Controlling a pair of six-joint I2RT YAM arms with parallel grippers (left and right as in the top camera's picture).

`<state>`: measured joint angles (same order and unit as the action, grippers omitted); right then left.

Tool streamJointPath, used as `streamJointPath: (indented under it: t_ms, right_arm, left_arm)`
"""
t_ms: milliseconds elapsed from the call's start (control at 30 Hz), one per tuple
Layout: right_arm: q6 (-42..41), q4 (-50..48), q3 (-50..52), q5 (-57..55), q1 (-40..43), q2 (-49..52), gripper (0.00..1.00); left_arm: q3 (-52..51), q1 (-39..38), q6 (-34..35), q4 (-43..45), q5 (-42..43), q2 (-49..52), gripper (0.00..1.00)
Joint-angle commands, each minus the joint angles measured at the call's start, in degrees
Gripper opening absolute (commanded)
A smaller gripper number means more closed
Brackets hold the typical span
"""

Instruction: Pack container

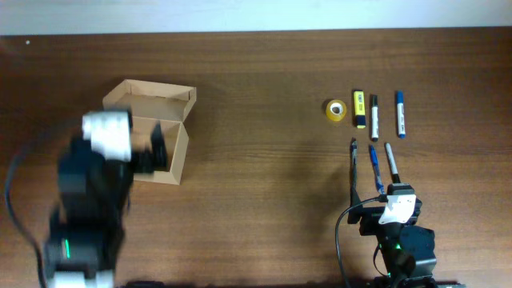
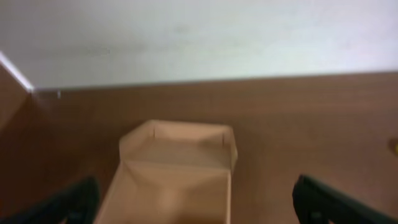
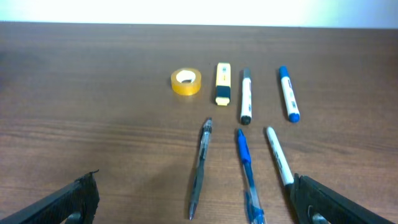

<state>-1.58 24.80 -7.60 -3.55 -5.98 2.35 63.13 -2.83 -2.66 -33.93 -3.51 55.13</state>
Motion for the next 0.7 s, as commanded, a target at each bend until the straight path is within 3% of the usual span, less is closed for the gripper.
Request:
streamJointPath:
  t_ms: [0, 167, 400, 667]
  right_arm:
    - [-0.63, -0.15, 0.44, -0.04, 0.44, -0.44, 0.99]
    - [-0.63, -0.15, 0.44, -0.04, 0.44, -0.44, 0.99]
    - [-0.63, -0.15, 0.44, -0.07, 0.44, -0.44, 0.99]
    - [-0.63, -0.15, 0.44, -0.07, 0.44, -0.44, 0.99]
  left_arm:
    - [16.31, -0.13, -3.48, -7.50, 1.20, 18.32, 1.00]
    - [36.28, -0.13, -3.45, -19.19, 9.11, 39.28, 1.00]
    - [39.08, 0.00, -2.54, -22.88, 10.71, 53.09, 1.00]
    - [39.08, 0.00, -2.56, -29.73, 10.86, 61.61, 0.64]
